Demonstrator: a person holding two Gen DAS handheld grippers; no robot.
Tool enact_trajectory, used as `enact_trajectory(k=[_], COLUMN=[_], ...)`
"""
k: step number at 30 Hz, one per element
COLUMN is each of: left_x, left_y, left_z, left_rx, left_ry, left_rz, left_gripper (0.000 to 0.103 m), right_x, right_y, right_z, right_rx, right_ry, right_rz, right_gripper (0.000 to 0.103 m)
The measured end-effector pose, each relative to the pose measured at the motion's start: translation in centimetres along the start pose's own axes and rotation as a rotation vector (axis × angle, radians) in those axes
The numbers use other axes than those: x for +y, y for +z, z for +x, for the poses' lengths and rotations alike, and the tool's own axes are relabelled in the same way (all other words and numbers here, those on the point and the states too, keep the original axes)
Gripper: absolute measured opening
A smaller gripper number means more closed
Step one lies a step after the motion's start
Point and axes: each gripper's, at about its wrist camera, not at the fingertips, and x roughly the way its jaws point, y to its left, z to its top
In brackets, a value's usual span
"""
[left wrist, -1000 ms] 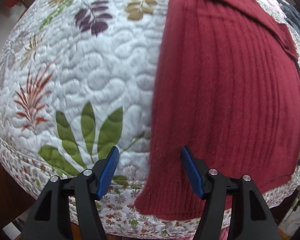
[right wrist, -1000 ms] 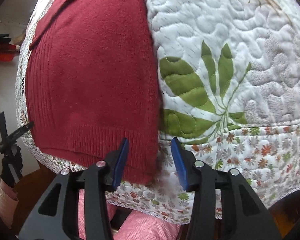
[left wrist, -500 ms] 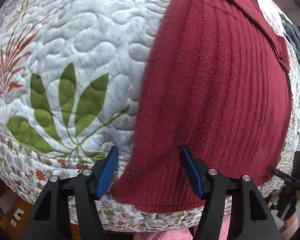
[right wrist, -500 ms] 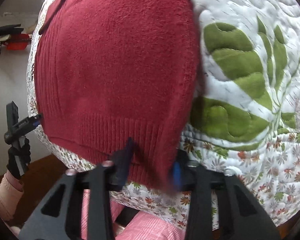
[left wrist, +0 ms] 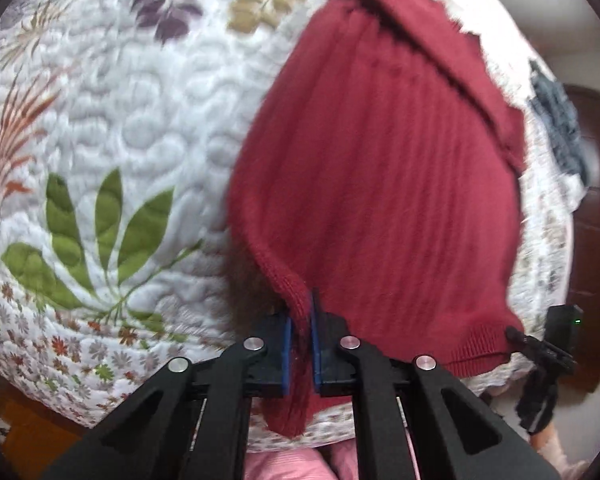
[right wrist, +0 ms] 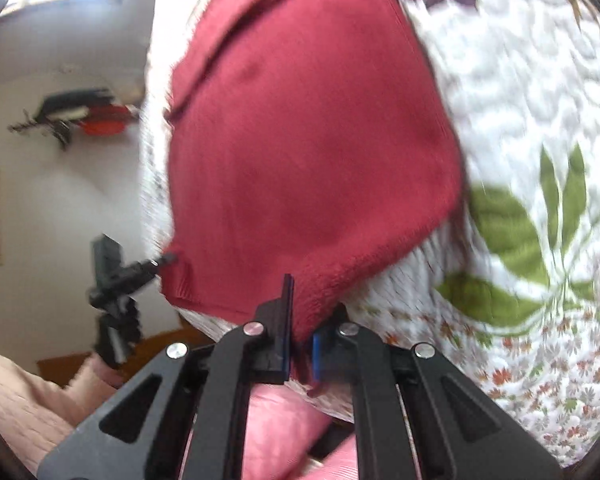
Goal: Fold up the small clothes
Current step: 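Lift the hem with both tools and fold it toward the collar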
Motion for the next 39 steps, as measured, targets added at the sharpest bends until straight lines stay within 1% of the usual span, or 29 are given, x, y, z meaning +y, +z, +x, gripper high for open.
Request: enact_trajectory(k=[4, 8, 11, 12, 15, 17, 19, 22, 24, 26, 27, 29, 30, 32, 33, 34, 35, 36, 37, 39], left_x=[-0.5, -2.1, -2.5, -2.2, -2.5, -2.4, -2.0, -1.1, -0.7, -0.6, -0.4, 0.1, 0.5, 1.0, 1.2, 1.3, 1.5, 1.7, 1.9, 1.9], left_y=[2.1, 5.2, 7.5, 7.3, 9.8, 11.5, 12.7, 14.1, 14.4, 14.5, 14.5, 14.4, 14.5, 14.5, 14.5, 14.6, 14.8, 14.8, 15.0, 15.1], left_z=[-0.9, -1.7, -2.0, -2.2, -2.0, -1.6, -1.1, -0.2, 0.4, 1.1, 1.1, 1.0, 0.9, 0.4, -0.2, -0.6, -1.2, -1.8, -2.5, -3.1], left_rx=[-0.058, -0.103, -0.136, -0.146, -0.178, -0.206, -0.22, -0.214, -0.207, -0.197, -0.194, -0.183, -0.171, -0.164, -0.17, -0.178, -0.192, -0.209, -0.229, -0.242], left_ry=[-0.044, -0.05, -0.058, -0.057, -0.072, -0.069, -0.069, -0.093, -0.086, -0.094, -0.101, -0.124, -0.151, -0.188, -0.191, -0.187, -0.185, -0.189, -0.187, -0.173], left_rz=[0.013, 0.036, 0.051, 0.057, 0.044, 0.03, 0.019, -0.023, -0.029, -0.045, -0.053, -0.076, -0.097, -0.114, -0.119, -0.121, -0.126, -0.132, -0.137, -0.126], left_gripper=[0.007, 0.007, 0.007, 0.007, 0.007, 0.007, 0.007, 0.007, 0.007, 0.007, 0.008, 0.011, 0.011, 0.012, 0.017, 0.021, 0.03, 0.034, 0.034, 0.034], right_x=[1.1, 1.4, 0.9, 0.9, 0.8, 0.1, -0.4, -1.3, -1.8, -2.1, -2.4, -3.3, -3.6, -4.5, -4.8, -5.1, -5.3, -5.4, -5.3, -4.9], right_y=[2.3, 4.3, 6.0, 6.6, 8.8, 11.1, 12.5, 14.6, 15.6, 15.9, 16.0, 15.8, 15.9, 15.7, 15.7, 15.6, 15.5, 15.3, 15.2, 15.1], right_z=[-1.0, -1.8, -2.3, -2.3, -2.1, -2.4, -2.3, -2.1, -1.5, -1.3, -1.2, -1.3, -1.2, -1.8, -2.1, -2.5, -2.9, -3.3, -3.5, -4.0], right_rx=[-0.049, -0.09, -0.115, -0.123, -0.15, -0.169, -0.178, -0.178, -0.172, -0.165, -0.16, -0.15, -0.147, -0.157, -0.168, -0.177, -0.187, -0.192, -0.196, -0.21], right_ry=[0.052, 0.064, 0.077, 0.079, 0.104, 0.113, 0.119, 0.1, 0.097, 0.085, 0.079, 0.067, 0.064, 0.08, 0.088, 0.09, 0.089, 0.088, 0.075, 0.033], right_rz=[-0.001, -0.005, 0.007, 0.011, 0.028, 0.047, 0.06, 0.075, 0.089, 0.099, 0.106, 0.127, 0.148, 0.176, 0.19, 0.197, 0.202, 0.202, 0.194, 0.171], right_gripper=[0.005, 0.005, 0.005, 0.005, 0.005, 0.005, 0.005, 0.005, 0.005, 0.006, 0.009, 0.01, 0.013, 0.015, 0.019, 0.021, 0.023, 0.023, 0.023, 0.028])
